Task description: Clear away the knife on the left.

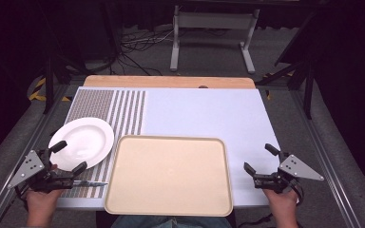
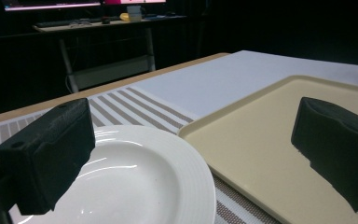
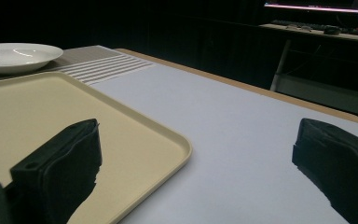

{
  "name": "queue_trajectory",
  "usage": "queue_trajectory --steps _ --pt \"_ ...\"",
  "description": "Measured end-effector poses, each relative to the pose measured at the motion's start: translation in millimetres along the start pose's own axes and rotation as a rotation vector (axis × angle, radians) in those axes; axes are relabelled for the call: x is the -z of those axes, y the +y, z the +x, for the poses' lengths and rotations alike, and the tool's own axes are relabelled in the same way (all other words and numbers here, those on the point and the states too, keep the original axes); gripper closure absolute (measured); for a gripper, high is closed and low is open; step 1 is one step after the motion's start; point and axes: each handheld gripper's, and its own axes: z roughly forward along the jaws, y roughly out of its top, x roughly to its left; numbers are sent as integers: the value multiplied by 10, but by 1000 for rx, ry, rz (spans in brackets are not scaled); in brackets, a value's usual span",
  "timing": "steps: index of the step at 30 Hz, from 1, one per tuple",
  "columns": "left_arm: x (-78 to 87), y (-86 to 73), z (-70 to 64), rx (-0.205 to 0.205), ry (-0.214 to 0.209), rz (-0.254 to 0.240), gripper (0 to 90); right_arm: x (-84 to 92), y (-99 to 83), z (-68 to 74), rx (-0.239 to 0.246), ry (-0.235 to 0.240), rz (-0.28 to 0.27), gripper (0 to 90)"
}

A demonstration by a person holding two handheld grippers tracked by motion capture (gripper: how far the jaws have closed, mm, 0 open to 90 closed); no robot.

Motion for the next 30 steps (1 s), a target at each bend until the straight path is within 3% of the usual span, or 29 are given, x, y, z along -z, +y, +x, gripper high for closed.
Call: queue_trajectory --steps 10,13,18,23,26,30 --pt "-4 -7 17 18 -16 -14 1 8 -3 0 -5 2 -1 16" --pt "1 -1 6 2 6 8 2 10 -3 5 -2 1 1 16" --pt "-16 21 -14 0 -19 25 3 5 -11 0 -14 -2 3 16" --pt "-8 33 -25 -18 -11 47 17 1 -13 0 -16 3 4 16" --pt "5 43 -24 -9 6 41 17 -4 -13 3 -10 1 10 16" --pt "24 56 -12 28 -20 40 14 -12 -15 8 -8 1 17 16"
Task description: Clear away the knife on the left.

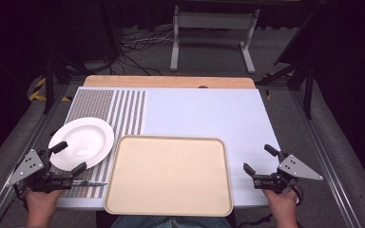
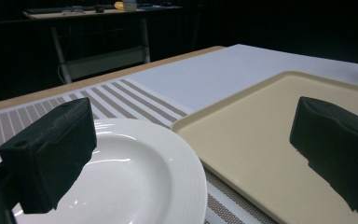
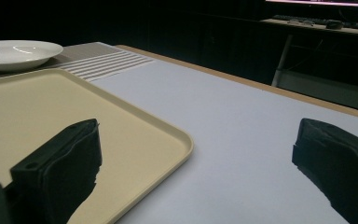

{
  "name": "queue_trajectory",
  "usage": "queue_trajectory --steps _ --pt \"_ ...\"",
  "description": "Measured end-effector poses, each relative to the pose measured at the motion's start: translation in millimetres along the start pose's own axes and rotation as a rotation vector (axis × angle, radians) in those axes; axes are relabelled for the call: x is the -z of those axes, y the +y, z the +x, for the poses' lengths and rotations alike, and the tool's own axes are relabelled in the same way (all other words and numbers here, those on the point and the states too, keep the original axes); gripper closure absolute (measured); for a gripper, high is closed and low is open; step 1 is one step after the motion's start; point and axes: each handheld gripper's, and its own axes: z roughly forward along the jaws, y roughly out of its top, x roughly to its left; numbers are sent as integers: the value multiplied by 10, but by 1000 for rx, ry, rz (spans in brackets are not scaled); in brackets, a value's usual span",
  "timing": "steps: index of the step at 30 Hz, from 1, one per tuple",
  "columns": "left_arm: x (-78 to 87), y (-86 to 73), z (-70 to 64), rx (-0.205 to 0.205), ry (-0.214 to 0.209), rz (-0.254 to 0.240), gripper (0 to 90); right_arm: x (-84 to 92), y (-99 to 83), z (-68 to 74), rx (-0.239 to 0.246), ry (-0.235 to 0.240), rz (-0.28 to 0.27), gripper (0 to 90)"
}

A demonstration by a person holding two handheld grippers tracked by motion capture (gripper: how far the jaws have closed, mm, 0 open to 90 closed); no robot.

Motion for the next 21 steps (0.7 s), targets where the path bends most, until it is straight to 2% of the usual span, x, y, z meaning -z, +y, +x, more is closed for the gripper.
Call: queue_trajectory --steps 6,12,16,18,21 --pt "37 65 -3 -2 -1 -6 16 -1 -2 -1 -1 0 1 16" --pt "80 146 -3 -32 0 46 22 -6 -6 -1 -7 0 3 16" --pt "93 191 8 -41 -24 65 20 -16 -7 0 -6 1 6 16" --pt "92 223 17 -51 -42 111 23 -22 -9 -1 -5 2 9 16" --pt "78 265 21 -88 -57 171 44 -35 -15 -2 -8 7 13 17"
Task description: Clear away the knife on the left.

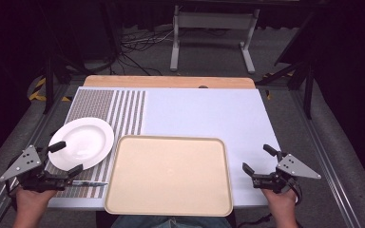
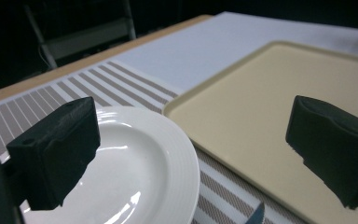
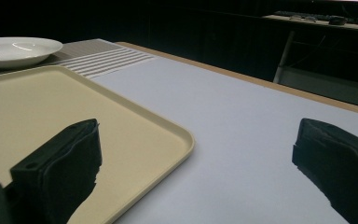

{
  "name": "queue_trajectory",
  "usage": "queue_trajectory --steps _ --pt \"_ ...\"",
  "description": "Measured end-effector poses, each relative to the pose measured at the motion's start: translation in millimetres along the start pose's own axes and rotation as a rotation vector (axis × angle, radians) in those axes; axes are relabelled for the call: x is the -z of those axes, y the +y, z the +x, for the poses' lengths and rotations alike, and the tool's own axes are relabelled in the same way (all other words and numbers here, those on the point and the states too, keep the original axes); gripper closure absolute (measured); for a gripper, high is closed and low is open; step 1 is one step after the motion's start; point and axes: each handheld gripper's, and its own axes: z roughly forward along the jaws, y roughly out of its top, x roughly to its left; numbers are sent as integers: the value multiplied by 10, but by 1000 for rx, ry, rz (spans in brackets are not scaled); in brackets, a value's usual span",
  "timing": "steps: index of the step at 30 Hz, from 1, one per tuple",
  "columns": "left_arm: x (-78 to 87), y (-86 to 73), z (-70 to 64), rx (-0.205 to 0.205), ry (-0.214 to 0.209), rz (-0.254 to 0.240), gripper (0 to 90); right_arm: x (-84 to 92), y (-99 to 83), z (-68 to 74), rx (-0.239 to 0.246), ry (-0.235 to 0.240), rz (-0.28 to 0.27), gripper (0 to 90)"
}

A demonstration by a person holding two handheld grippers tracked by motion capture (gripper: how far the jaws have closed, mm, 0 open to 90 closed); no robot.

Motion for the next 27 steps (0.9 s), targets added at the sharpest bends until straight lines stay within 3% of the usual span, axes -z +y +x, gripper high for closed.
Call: queue_trajectory --steps 2,3,6,7,11,18,27 --pt "5 47 4 -22 -15 46 43 -3 -1 0 0 -1 3 16" --pt "5 47 4 -22 -15 46 43 -5 -1 0 1 -1 4 16" --pt "23 148 20 -76 -41 134 44 -13 -2 0 -1 3 7 16" --pt "23 148 20 -76 -41 134 45 -17 -3 1 -8 7 7 16" --pt "-21 206 27 -119 -66 240 45 -21 -5 0 -12 9 10 16" --pt "-76 280 12 -184 -84 346 45 -19 -12 -11 -14 12 10 16" --pt "-180 360 25 -235 -117 489 56 -25 -10 -3 -13 19 16 16"
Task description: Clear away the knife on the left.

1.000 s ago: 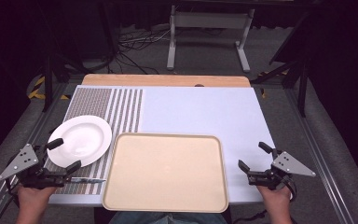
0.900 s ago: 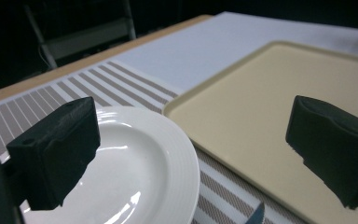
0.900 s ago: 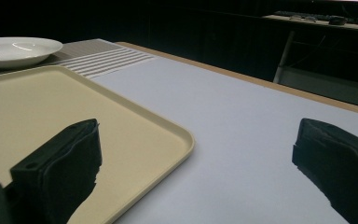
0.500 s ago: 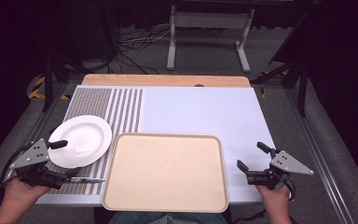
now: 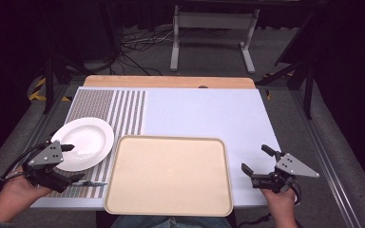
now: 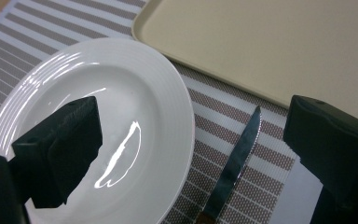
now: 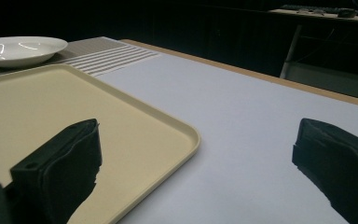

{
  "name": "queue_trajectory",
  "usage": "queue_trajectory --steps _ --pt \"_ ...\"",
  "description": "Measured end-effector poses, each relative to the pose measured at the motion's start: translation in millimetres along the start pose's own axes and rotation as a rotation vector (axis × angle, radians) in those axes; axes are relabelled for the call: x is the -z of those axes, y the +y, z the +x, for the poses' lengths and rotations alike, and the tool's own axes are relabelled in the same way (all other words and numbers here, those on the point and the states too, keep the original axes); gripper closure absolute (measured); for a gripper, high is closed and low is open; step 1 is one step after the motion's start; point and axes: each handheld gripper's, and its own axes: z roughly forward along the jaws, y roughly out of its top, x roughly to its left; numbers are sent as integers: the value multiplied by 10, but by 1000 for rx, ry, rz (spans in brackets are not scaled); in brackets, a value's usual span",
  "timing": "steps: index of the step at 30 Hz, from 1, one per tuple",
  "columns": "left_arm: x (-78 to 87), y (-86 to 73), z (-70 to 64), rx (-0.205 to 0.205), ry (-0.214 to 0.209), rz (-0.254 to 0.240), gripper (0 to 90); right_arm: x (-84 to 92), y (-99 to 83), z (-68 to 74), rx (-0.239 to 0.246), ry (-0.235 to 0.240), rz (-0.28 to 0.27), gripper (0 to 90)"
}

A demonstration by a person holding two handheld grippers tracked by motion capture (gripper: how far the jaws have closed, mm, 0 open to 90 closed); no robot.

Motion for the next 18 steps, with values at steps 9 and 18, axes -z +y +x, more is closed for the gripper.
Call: queue_trajectory --steps 9,18 --pt "9 81 35 -40 -17 103 58 -1 -2 1 2 3 1 16" --pt "-17 85 79 -66 -55 193 63 -11 -5 12 4 8 7 16"
